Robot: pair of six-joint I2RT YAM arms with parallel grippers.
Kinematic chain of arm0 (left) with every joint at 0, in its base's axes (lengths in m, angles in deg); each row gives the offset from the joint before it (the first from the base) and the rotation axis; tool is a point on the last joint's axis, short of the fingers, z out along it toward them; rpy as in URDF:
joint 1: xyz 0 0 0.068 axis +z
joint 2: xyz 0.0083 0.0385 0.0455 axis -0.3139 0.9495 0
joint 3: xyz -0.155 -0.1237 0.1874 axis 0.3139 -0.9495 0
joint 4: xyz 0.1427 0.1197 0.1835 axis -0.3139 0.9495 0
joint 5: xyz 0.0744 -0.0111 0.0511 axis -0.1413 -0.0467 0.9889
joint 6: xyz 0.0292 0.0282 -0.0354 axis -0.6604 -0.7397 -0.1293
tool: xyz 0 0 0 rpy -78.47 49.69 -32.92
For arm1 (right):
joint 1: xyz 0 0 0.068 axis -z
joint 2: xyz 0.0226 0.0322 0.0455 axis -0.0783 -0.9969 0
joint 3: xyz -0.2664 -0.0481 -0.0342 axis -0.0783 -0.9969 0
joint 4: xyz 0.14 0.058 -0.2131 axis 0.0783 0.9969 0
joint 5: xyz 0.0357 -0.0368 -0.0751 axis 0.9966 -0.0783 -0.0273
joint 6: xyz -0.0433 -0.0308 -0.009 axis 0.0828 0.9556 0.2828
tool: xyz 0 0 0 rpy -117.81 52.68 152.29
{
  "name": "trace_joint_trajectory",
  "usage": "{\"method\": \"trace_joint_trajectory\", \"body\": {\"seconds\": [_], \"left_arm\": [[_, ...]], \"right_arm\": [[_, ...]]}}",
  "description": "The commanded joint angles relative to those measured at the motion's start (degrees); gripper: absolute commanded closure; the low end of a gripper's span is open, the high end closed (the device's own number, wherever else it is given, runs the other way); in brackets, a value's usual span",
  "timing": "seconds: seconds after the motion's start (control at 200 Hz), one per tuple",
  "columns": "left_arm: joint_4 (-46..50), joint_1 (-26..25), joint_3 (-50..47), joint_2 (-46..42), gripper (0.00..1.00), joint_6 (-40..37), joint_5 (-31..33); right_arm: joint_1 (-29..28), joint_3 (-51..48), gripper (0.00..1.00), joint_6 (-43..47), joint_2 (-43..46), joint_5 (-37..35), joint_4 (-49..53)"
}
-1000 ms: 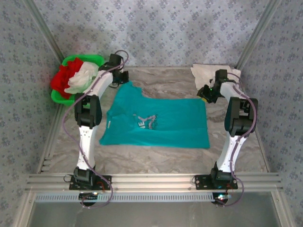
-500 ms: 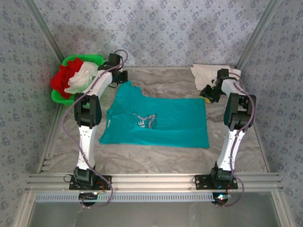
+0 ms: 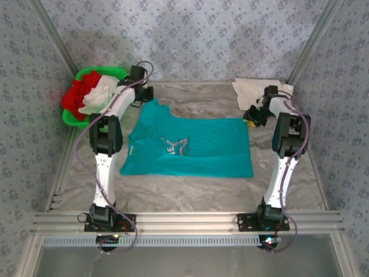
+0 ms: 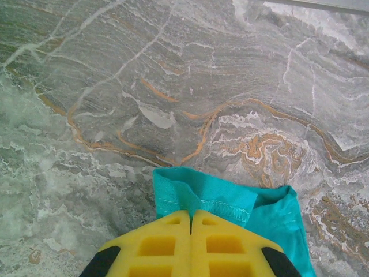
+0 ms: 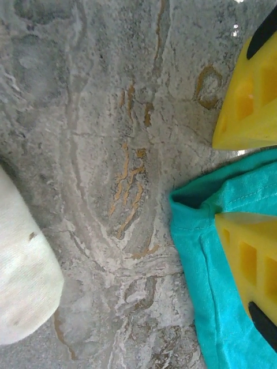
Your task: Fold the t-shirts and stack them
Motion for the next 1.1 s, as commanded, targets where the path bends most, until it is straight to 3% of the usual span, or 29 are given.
{"method": "trace_joint_trajectory", "body": {"seconds": [0.0, 0.59, 0.824, 0.864, 0.924, 1.029, 1.094], "left_arm": [[0.4, 0.3, -0.6, 0.7, 1.00, -0.3, -0.2], [0.5, 0.4, -1.0, -0.1, 1.00, -0.7, -0.3], [0.5, 0.5, -1.3, -0.1, 1.00, -0.4, -0.4], [0.4, 0.6, -1.5, -0.2, 1.00, -0.4, -0.5], [0.3, 0.6, -1.7, -0.4, 1.00, -0.3, -0.6], [-0.1, 0.7, -2.3, -0.8, 1.00, -0.3, -0.7], [-0.1, 0.8, -2.4, -0.8, 1.00, -0.3, -0.7]], "right_arm": [[-0.3, 0.9, 0.63, -1.5, -1.1, 3.0, -2.0], [-1.9, 7.1, 0.71, -3.1, -5.6, 2.2, -2.5], [-2.9, 8.1, 0.90, -2.1, -5.5, 3.0, -0.7], [-2.9, 7.6, 0.89, -2.0, -5.1, 3.0, -0.6], [-2.9, 7.0, 0.80, -2.0, -4.6, 2.9, -0.4], [-2.6, 5.7, 0.79, -2.3, -3.9, 2.7, -1.0], [-2.4, 5.6, 0.93, -2.3, -3.9, 2.9, -1.1]]}}
